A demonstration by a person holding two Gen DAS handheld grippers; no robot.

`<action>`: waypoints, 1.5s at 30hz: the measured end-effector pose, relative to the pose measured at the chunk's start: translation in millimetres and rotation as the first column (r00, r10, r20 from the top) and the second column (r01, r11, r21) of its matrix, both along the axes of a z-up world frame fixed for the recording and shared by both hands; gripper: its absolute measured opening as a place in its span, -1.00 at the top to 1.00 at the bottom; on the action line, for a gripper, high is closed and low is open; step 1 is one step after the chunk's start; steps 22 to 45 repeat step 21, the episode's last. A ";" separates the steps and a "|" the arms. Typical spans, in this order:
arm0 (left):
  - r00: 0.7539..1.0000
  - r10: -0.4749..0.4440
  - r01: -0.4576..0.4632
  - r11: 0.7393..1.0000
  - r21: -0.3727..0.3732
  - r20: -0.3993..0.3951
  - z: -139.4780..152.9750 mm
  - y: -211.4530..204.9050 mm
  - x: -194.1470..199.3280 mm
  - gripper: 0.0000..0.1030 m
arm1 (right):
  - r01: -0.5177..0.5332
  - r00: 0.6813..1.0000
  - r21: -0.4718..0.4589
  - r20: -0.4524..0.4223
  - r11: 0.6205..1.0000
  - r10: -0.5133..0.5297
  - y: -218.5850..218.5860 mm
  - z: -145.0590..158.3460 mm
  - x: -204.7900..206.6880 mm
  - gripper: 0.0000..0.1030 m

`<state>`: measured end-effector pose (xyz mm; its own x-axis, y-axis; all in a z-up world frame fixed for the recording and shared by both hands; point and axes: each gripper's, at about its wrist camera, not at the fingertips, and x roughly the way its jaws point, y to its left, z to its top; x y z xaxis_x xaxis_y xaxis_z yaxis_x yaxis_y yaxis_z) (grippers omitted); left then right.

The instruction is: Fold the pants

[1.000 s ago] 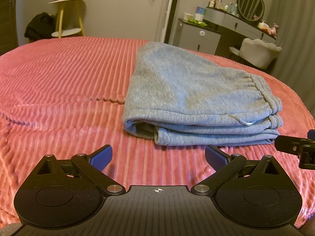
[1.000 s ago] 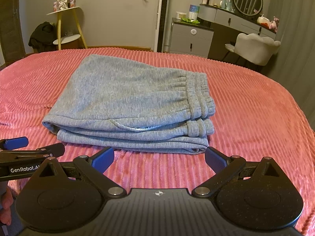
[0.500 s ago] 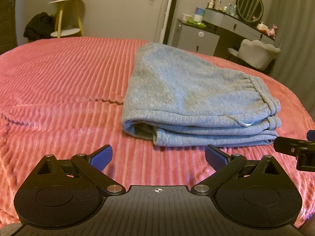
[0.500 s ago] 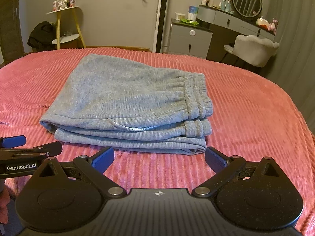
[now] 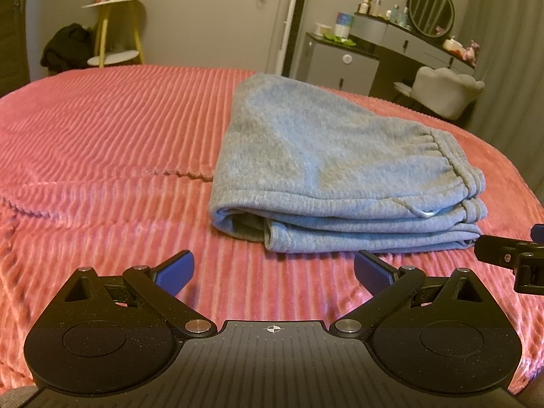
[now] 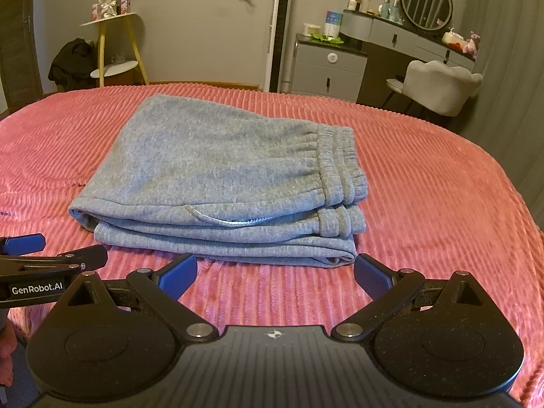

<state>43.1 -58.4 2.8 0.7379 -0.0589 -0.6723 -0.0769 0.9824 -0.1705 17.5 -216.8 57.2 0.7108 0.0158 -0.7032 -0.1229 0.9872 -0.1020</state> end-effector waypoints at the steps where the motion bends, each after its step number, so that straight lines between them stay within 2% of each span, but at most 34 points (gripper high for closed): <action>1: 1.000 0.000 0.000 1.000 0.000 0.000 0.0 -0.1 -0.1 -0.99 | 0.001 1.000 0.000 0.000 1.000 -0.001 -0.4 -0.2 0.0 -0.92; 18: 0.999 -0.005 0.006 1.000 -0.026 0.038 0.4 1.5 -4.0 -0.99 | -0.003 1.000 -0.008 0.005 1.000 0.003 -1.5 -1.6 -0.1 -0.92; 45: 0.999 0.001 0.000 1.000 -0.029 0.034 0.2 1.9 -3.2 -0.99 | -0.001 1.000 -0.008 0.005 1.000 0.001 -1.5 -0.7 -0.2 -0.92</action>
